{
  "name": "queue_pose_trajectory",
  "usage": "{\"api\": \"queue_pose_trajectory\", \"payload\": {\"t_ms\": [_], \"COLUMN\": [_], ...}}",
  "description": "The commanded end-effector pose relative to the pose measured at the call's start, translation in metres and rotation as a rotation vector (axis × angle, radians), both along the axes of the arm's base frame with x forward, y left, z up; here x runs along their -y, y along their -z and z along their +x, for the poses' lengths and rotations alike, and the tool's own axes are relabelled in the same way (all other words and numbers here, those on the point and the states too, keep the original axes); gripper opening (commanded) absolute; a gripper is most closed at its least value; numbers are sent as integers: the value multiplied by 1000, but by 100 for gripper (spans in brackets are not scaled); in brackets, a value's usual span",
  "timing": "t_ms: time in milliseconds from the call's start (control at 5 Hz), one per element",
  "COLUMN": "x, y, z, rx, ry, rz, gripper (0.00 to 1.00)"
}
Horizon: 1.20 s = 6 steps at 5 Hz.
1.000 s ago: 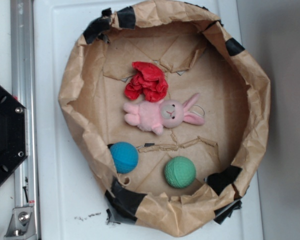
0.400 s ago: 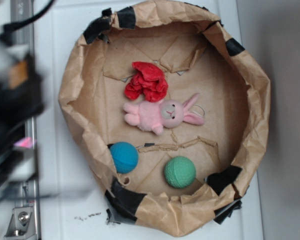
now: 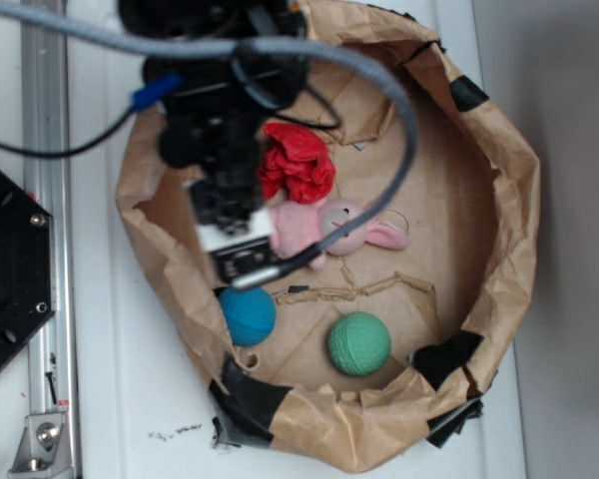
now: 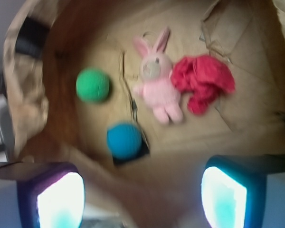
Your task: Grab the blue ball.
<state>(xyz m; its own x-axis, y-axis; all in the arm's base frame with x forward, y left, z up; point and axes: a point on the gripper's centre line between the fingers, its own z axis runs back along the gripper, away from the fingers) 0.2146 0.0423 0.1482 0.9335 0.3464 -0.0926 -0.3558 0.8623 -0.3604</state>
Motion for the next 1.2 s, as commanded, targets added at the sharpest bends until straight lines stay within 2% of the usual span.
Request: {"api": "queue_pose_trajectory", "payload": {"t_ms": [0,200,400,600,800,1000], "x": [43,44,55,88,102,97], "y": [37,80,108,125,129,129], "z": [7,17,19,8,-2,-4], "rx": [-54,-49,-106,-125,-161,-166], "ry": [-2,-147,-104,17,115,107], "rz": [5,-70,-67,-71,-35,-19], "gripper": [100,100,100,76,0,0]}}
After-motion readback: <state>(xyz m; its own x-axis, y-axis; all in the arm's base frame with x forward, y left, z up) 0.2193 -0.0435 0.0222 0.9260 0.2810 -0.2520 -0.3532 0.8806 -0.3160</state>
